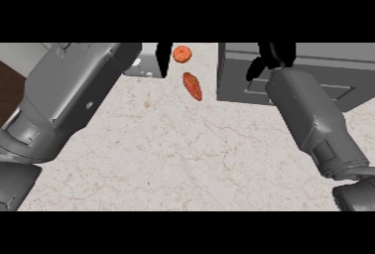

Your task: Pick up the can, place it into the drawer and close the drawer

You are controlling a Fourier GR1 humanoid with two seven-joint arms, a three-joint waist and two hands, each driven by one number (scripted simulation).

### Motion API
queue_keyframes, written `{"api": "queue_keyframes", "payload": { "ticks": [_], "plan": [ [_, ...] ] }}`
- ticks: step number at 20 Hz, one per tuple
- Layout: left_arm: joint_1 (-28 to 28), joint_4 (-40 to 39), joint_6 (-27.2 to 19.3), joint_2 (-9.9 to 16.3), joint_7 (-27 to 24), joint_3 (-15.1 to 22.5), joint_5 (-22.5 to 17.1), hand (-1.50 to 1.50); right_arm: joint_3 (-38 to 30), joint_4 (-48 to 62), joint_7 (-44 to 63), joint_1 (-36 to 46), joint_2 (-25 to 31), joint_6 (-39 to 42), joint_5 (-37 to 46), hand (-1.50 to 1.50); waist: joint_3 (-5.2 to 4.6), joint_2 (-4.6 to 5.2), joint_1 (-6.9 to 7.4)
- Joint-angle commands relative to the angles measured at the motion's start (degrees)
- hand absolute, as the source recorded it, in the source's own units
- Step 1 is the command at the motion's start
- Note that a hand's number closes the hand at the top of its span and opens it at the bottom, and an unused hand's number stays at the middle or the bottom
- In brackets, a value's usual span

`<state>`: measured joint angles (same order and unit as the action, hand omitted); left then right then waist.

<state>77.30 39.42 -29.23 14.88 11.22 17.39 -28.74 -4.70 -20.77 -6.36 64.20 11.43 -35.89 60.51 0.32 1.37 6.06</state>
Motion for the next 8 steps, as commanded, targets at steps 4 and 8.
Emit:
{"api": "queue_keyframes", "payload": {
  "ticks": [4,8],
  "plan": [
    [-4.2,7.2,0.2,2.5,3.4,0.4,-0.3,-1.50,-5.9,-0.8,-6.2,4.8,-1.0,-0.3,-6.9,-1.50,-0.20,-0.93,1.15],
    [-8.4,10.7,1.2,4.4,2.6,0.7,-0.1,-1.50,-7.3,0.3,-8.2,4.4,-1.8,-2.3,-7.7,-1.50,-0.23,-0.66,1.19]
  ]
}}
